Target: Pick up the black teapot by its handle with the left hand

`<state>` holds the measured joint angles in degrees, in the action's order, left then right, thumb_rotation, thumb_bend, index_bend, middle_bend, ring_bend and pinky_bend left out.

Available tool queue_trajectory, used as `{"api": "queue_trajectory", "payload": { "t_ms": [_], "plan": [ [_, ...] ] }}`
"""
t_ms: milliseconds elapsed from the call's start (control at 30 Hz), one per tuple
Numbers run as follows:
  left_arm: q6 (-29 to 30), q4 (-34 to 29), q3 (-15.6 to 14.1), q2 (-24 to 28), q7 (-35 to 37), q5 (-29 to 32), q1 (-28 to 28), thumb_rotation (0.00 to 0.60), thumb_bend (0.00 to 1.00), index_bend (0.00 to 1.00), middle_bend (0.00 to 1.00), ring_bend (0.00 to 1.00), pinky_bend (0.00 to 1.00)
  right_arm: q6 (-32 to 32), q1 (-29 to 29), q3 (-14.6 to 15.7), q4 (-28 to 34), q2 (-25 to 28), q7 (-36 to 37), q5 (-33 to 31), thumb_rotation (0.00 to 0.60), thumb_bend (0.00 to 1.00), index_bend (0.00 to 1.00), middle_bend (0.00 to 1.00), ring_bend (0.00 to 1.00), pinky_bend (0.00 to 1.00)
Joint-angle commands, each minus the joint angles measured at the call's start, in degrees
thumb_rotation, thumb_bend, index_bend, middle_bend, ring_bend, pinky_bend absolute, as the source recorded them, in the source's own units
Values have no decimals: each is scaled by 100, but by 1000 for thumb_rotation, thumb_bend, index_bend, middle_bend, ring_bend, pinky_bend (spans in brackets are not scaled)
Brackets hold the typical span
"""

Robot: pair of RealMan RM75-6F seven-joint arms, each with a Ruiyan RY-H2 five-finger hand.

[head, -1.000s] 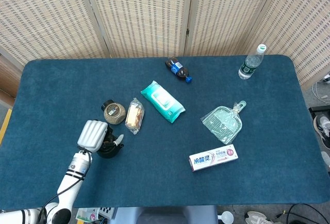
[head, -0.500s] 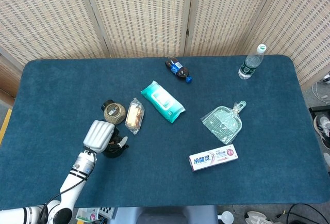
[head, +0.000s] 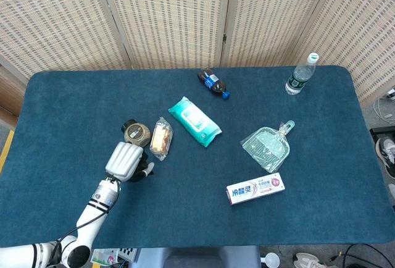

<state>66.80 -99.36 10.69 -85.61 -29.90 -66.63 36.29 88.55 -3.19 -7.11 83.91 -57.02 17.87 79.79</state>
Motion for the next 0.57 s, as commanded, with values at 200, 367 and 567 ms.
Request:
{"api": "queue_trajectory", "payload": {
  "t_ms": [200,367,567],
  "plan": [
    [-19,61,26,-51,21,47,64,498,343,1000,1000,968,561,-23,5,-8,-20,-6,8,-7,600,258,140,196,141,51],
    [-39,107,34,-88,35,67,109,495,343,1000,1000,967,562,-41,8,-11,-20,-7,6,-10,600,258,139,196,141,50],
    [-65,155,23,-123,38,100,150,495,343,1000,1000,967,562,-55,7,-11,-6,7,-1,-13,600,258,140,196,141,50]
  ]
}}
